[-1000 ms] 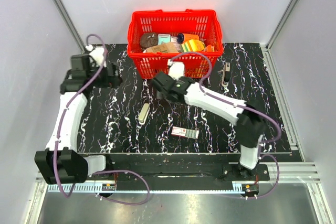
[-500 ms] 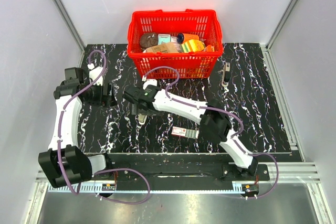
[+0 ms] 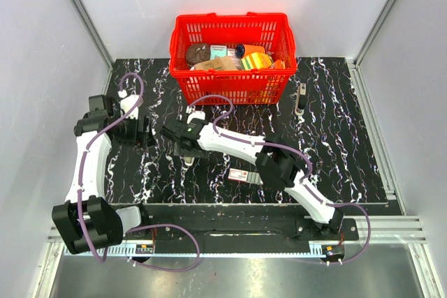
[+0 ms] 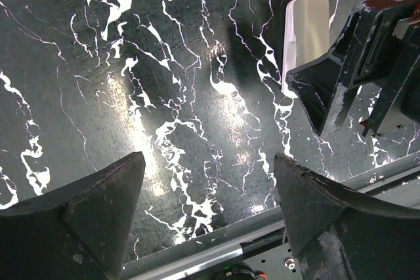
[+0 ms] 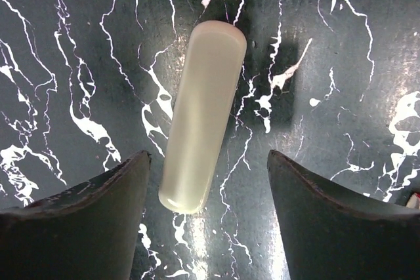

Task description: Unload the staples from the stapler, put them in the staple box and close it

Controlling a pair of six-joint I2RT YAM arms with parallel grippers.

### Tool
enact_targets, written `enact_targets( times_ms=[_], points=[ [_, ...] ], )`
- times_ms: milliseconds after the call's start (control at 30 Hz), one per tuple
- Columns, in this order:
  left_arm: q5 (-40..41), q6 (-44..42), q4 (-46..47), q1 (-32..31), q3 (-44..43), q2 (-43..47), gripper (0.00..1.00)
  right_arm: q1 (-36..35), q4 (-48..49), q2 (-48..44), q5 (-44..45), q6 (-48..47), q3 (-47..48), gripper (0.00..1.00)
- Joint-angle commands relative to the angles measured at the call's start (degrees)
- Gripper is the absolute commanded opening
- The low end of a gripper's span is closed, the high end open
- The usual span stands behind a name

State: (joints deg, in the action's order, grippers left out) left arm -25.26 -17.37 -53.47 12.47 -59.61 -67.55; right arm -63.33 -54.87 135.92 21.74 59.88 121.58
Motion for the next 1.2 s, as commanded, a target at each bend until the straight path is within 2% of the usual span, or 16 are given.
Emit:
enact_targets(
  times_ms=[0, 167, 467, 567, 700, 800, 867, 933, 1033, 1167],
  points=[
    [1.1, -0.6, 2.3, 0.4, 0.8, 1.0, 0.83, -0.4, 1.9, 1.5, 1.9, 1.0, 3.6, 0.75],
    [2.0, -1.3, 2.6, 0.4, 1.3, 1.3, 0.83, -0.3, 2.0, 2.8, 3.7, 1.1, 4.9, 0.7],
    [4.0, -2.1, 3.6, 0.4, 2.7, 1.4, 0.79, 0.2, 2.0, 4.0, 3.8, 0.4, 5.5, 0.53],
    [3.8, -2.1, 3.6, 0.4, 2.9, 1.2, 0.79, 0.3, 2.0, 4.1, 3.3, 0.4, 5.5, 0.52],
    [3.4, -2.6, 3.6, 0.4, 2.9, 1.4, 0.79, 0.5, 2.0, 3.7, 3.2, 0.2, 5.2, 0.38],
    [2.8, -2.8, 3.5, 0.4, 2.8, 1.4, 0.81, 0.5, 3.7, 1.7, 3.4, -0.5, 3.5, 0.17],
    [1.7, -2.9, 3.5, 0.4, 2.7, 1.1, 0.84, 0.6, 5.6, -0.5, 3.4, -0.8, 1.7, 0.06],
    [-0.1, -2.8, 3.6, 0.3, 2.6, 0.7, 0.9, 0.6, 7.4, -3.4, 3.3, -0.7, -1.4, 0.0],
    [-4.4, -2.6, 3.7, -0.2, 2.9, 0.6, 0.95, 0.7, 14.1, -9.8, 3.0, 0.3, -9.0, 0.0],
    [-8.5, -2.1, 4.8, -2.0, 3.7, -0.5, 0.95, 1.2, 26.5, -20.0, 2.0, 1.5, -22.1, 0.0]
  ],
)
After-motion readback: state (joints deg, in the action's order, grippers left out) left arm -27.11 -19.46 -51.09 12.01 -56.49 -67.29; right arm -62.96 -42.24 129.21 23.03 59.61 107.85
